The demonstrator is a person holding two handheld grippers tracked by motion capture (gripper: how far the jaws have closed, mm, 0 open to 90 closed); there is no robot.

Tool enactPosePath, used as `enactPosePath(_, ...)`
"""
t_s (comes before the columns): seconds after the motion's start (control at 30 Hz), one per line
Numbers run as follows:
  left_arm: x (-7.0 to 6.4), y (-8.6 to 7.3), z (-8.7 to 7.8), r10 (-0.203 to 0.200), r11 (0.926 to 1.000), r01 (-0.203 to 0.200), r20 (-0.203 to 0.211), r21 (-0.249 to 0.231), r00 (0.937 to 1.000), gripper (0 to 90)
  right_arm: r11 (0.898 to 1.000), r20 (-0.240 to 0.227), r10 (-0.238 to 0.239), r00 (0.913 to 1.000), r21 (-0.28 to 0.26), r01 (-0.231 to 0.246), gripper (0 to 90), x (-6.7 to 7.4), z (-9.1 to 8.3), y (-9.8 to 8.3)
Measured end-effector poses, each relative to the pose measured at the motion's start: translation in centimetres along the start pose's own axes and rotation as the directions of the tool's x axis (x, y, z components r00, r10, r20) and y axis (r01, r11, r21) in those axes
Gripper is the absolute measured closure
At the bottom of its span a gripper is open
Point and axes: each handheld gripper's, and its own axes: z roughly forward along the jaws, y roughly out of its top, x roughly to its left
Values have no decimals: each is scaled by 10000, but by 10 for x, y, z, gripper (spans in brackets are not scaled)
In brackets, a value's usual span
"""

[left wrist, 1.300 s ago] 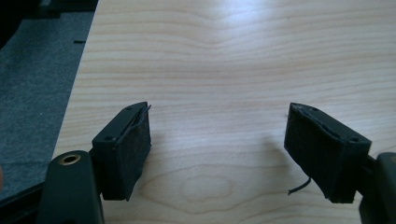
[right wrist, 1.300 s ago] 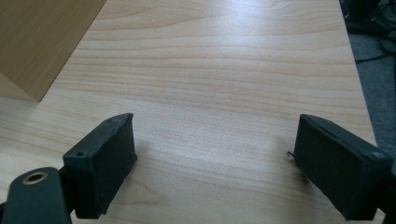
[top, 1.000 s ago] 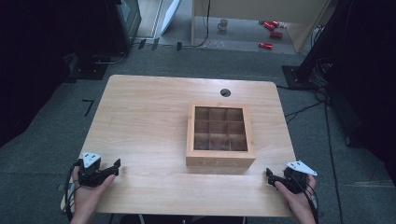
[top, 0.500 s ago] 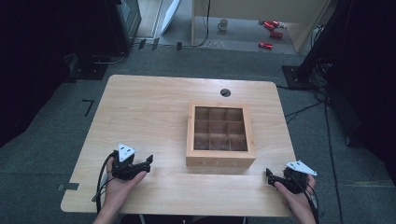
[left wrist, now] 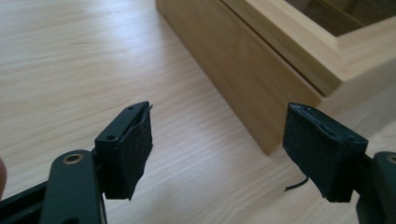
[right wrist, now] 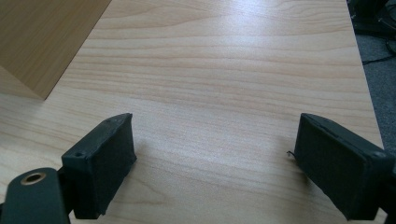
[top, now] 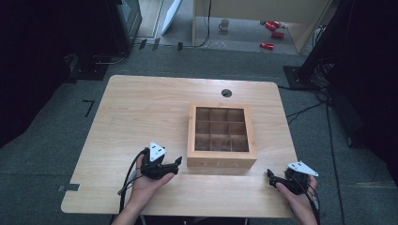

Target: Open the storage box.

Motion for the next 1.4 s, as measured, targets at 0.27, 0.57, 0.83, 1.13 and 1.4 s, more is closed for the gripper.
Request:
enactPosePath(0.27,-22,-3,10,448,9990,-451,760,13,9961,289,10000,-1,20,10000,14,-20,121,1,2,2)
enactPosePath(0.57,-32,0,18,604,9982,-600,904,-73,9941,510,9998,-126,-21,9999,-213,19,142,2,-1,2)
enactPosePath(0.83,-33,2,18,661,9978,-663,1096,-19,9918,553,9967,-626,220,9978,-762,-268,142,11,-7,8)
enactPosePath(1.13,-31,6,14,691,9976,-680,1208,-133,9903,571,9903,-1502,-354,9880,-1383,144,142,34,-16,16)
enactPosePath(1.4,-30,9,10,728,9973,-706,1281,-215,9891,593,9862,-1836,-497,9817,-1647,191,142,50,-17,21)
